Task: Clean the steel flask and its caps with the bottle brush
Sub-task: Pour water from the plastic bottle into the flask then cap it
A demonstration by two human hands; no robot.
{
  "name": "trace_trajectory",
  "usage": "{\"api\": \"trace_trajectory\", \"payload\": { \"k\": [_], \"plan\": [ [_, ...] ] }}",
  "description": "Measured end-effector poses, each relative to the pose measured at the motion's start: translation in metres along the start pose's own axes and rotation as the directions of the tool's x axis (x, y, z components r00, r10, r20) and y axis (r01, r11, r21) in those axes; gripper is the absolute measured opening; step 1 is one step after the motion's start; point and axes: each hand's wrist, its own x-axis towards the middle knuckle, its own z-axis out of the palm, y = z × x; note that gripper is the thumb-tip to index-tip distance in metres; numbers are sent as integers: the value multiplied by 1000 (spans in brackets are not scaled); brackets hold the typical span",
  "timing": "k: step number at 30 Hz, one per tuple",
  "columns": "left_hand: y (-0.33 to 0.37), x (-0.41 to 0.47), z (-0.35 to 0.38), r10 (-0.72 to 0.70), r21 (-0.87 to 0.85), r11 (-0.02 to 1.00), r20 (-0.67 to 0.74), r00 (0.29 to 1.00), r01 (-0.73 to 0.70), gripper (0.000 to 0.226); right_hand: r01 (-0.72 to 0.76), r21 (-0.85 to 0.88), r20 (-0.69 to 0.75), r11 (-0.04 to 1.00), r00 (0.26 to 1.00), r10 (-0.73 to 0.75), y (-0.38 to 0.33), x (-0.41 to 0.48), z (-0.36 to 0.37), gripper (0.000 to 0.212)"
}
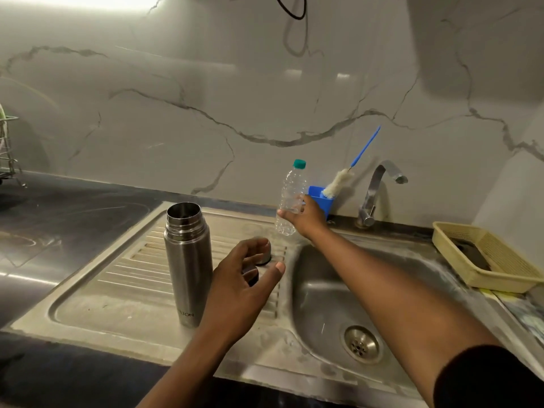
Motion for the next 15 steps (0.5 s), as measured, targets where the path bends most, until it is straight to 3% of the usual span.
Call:
{"api": "trace_trajectory", "payload": {
  "k": [10,15],
  "plan": [
    [-16,-5,2,-24,7,1000,10,1000,24,35,-66,-44,14,997,998,66,27,23,24,76],
    [-18,-4,2,-27,7,1000,7,1000,27,34,-71,-35,78,997,994,74,34,26,21,84]
  ]
}}
